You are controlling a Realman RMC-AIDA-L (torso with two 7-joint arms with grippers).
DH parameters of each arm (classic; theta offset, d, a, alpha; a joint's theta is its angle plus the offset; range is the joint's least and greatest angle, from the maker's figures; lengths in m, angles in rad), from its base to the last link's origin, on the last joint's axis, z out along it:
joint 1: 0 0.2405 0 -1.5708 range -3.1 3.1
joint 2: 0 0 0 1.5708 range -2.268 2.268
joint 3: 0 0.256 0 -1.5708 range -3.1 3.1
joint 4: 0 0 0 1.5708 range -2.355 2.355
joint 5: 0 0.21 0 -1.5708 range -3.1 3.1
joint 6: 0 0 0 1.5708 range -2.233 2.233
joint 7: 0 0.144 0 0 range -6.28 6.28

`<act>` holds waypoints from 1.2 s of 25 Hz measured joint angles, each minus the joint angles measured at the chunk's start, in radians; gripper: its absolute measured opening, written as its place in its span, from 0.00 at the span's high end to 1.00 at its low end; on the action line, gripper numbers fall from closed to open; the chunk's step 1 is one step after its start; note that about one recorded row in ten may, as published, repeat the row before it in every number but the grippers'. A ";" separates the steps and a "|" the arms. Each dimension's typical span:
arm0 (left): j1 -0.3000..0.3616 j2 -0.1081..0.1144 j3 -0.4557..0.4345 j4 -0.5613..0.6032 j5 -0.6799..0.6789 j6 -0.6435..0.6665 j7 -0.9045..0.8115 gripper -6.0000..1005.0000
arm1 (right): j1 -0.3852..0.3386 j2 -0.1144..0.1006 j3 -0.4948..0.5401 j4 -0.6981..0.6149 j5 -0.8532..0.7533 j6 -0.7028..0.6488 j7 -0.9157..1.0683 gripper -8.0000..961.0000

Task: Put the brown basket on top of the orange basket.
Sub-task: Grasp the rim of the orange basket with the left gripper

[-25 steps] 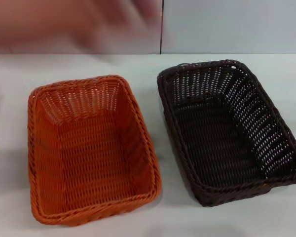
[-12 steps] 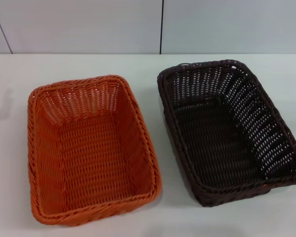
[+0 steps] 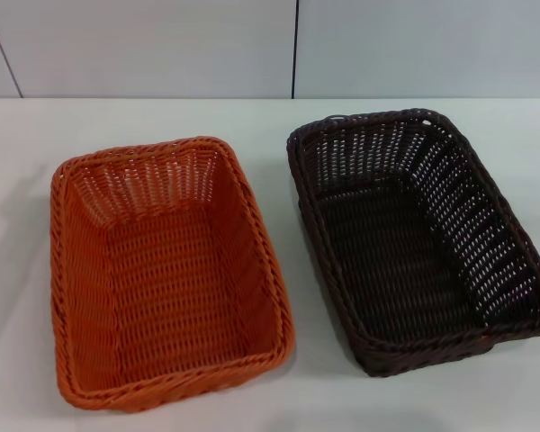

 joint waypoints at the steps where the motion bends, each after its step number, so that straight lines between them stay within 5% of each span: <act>1: 0.000 0.000 0.000 0.000 0.000 0.000 0.000 0.48 | 0.001 0.000 0.000 0.001 0.000 0.000 0.000 0.55; 3: 0.042 0.002 0.077 -0.112 0.019 0.089 -0.038 0.45 | 0.005 -0.001 0.000 0.003 0.000 0.000 0.000 0.55; 7: 0.054 0.002 0.095 -0.136 0.028 0.103 -0.057 0.35 | 0.012 -0.002 -0.001 0.007 0.000 -0.001 0.000 0.55; 8: 0.079 0.002 0.169 -0.201 0.049 0.207 -0.078 0.32 | 0.016 -0.002 -0.001 0.012 0.000 -0.001 0.000 0.55; 13: 0.079 0.002 0.169 -0.201 0.049 0.207 -0.078 0.21 | 0.023 -0.002 -0.001 0.016 0.000 -0.001 -0.001 0.55; 14: 0.079 0.000 0.235 -0.242 0.105 0.352 -0.079 0.19 | 0.024 -0.002 -0.001 0.017 0.000 -0.001 -0.002 0.55; 21: 0.072 -0.002 0.214 -0.239 0.095 0.357 -0.091 0.19 | 0.018 0.000 -0.001 0.017 0.000 0.002 -0.002 0.55; 30: 0.006 -0.001 0.005 -0.094 0.062 0.275 -0.218 0.18 | 0.017 0.004 -0.001 0.018 0.000 0.001 -0.002 0.55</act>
